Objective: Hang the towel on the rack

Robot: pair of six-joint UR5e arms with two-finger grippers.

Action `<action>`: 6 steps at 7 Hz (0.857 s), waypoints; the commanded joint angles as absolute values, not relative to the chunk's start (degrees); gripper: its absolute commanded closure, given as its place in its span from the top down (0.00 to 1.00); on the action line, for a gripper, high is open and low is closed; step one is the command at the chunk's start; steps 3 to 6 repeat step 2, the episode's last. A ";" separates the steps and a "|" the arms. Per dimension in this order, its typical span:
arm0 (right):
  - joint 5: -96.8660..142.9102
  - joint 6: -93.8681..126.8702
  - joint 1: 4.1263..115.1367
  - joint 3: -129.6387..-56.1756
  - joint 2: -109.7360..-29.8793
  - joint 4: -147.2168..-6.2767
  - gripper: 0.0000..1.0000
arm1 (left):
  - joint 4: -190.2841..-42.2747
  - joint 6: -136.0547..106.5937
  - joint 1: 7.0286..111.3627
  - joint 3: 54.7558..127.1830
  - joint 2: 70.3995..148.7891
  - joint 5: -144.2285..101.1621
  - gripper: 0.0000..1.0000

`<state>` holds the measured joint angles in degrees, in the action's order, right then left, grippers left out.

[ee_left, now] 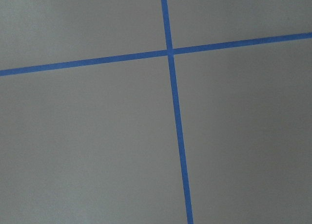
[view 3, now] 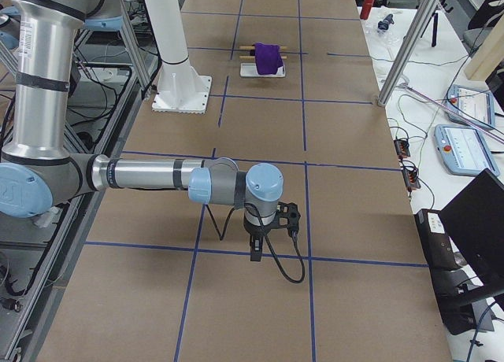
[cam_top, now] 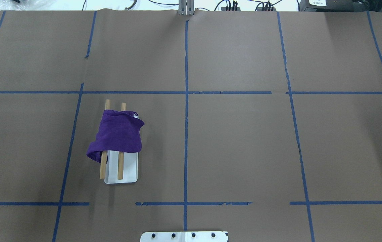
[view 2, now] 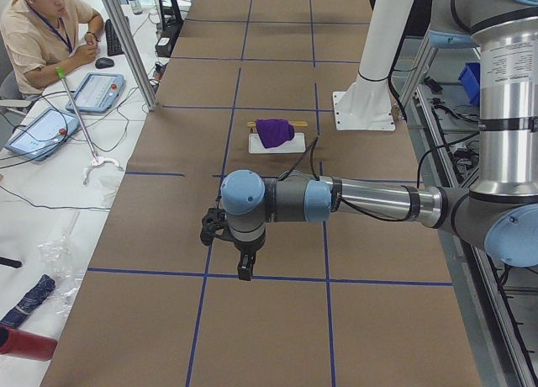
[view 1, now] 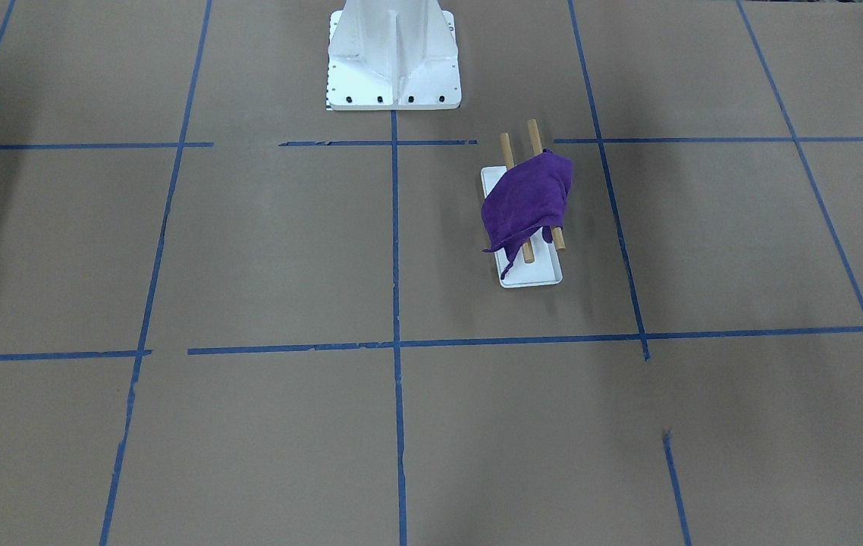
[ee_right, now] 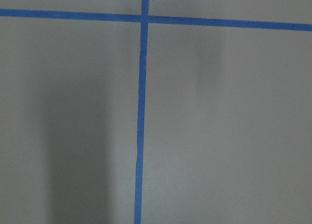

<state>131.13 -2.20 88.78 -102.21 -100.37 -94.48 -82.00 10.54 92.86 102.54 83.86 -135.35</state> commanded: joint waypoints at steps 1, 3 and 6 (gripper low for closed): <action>131.13 -2.20 88.77 -102.22 -100.37 -94.48 1.00 | -82.00 10.46 92.72 102.74 83.94 -135.35 1.00; 131.13 -2.20 88.77 -102.13 -100.37 -94.48 1.00 | -82.09 10.46 92.72 102.92 84.11 -135.35 1.00; 131.13 -2.20 88.77 -102.13 -100.37 -94.48 1.00 | -82.09 10.46 92.72 102.92 84.11 -135.35 1.00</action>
